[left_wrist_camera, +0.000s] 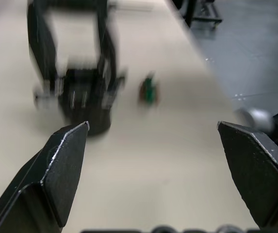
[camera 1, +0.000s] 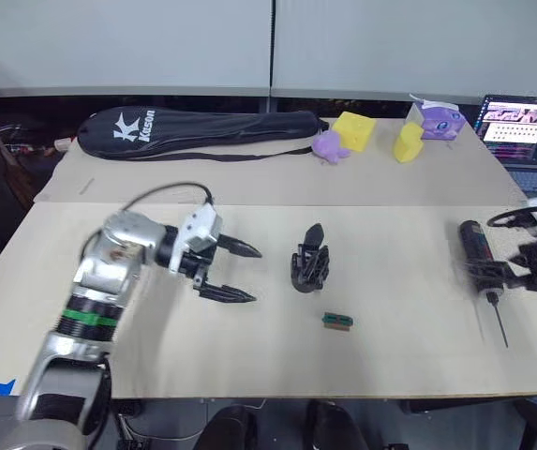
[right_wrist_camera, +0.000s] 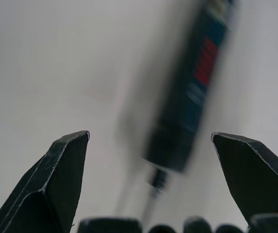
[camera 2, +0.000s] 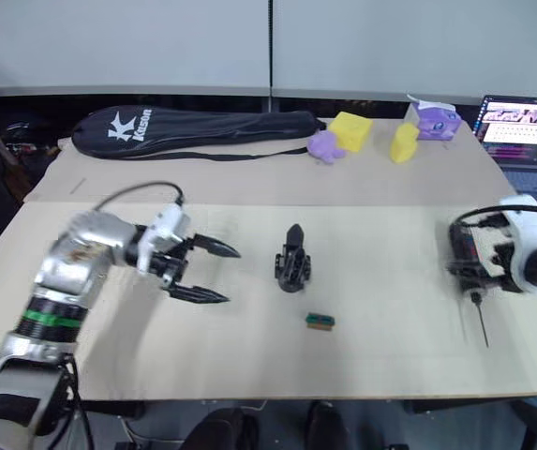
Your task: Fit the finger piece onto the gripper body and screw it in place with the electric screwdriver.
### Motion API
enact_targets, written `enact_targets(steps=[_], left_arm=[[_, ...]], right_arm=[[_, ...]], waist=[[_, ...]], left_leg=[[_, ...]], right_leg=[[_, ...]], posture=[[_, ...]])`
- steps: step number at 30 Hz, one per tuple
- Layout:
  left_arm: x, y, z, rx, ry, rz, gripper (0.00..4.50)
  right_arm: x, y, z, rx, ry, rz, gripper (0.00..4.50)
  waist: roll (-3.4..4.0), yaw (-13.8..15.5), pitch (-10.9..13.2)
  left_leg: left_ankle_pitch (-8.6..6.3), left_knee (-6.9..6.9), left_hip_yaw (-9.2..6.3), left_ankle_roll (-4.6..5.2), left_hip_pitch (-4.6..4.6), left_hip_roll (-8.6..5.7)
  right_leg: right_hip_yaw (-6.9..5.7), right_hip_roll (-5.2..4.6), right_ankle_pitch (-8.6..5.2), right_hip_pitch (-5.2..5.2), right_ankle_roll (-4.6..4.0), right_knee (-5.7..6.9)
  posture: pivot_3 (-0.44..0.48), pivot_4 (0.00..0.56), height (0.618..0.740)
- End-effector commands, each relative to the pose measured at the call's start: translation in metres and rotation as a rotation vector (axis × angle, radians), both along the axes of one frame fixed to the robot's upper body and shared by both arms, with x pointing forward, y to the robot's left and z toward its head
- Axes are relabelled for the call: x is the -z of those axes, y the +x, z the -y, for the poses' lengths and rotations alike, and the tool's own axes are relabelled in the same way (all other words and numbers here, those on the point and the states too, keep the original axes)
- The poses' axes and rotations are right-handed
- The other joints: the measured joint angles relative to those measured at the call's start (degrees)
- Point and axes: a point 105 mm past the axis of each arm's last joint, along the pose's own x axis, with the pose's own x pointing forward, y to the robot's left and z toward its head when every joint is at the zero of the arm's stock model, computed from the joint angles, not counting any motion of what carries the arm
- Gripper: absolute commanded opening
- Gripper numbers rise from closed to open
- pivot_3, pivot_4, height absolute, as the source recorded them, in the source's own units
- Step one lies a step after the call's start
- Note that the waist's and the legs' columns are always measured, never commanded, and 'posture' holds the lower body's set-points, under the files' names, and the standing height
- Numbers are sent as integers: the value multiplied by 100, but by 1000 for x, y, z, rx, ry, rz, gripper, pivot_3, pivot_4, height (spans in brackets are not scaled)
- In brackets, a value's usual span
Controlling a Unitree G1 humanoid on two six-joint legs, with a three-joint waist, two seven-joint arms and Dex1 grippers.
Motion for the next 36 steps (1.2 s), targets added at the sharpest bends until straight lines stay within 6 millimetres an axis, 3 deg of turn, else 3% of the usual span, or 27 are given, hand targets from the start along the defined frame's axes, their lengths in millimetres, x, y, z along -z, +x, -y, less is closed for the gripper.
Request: enact_targets(steps=[1,6,12,17,20,24,26,30,36], left_arm=[[-42,-15,11,41,-114,-15,4500],[-71,-30,16,92,-158,-13,4500],[-69,-33,20,111,-130,38,4500],[-63,-33,24,127,-112,64,4500],[-62,-32,25,129,-99,75,4500],[-54,-32,22,138,-54,91,4500],[-45,-33,20,153,-16,99,4500],[-44,-33,21,173,-12,103,4500],[-42,-35,23,200,9,117,4500]], right_arm=[[-5,9,10,48,1,40,4478],[3,20,17,80,46,48,4478],[15,37,9,21,92,53,4478],[23,44,-4,-120,95,35,2970],[8,38,-14,-296,30,30,1948],[-12,12,-49,-596,22,-6,1878],[-12,-5,-62,-744,-31,-48,1878],[9,-25,-59,-882,-182,-136,1878],[22,-22,-58,-896,-212,-127,1878]], waist=[[4,-27,3],[12,-90,8],[12,-158,9],[14,-148,10],[20,-159,14],[73,-128,48],[88,-119,57],[77,-86,66],[73,-71,71]], left_leg=[[4,0,5,4,0,0],[11,-6,12,2,19,3],[15,-14,21,-3,27,8],[14,-14,22,-3,25,8],[14,-14,23,-2,25,6],[14,-14,22,-2,16,7],[14,-14,22,-2,16,10],[14,-8,23,-2,22,14],[11,1,34,4,33,10]], right_leg=[[1,3,3,1,4,0],[9,28,4,12,7,9],[19,46,4,17,6,2],[19,46,4,18,6,-7],[21,47,4,18,6,-12],[19,47,3,7,7,-8],[18,49,3,7,7,-6],[17,53,3,15,7,-1],[29,49,6,25,11,0]], posture=[[0,150,723],[0,150,723],[0,150,723],[0,150,723],[0,150,723],[0,150,723],[0,150,723],[0,150,723],[0,150,723]])
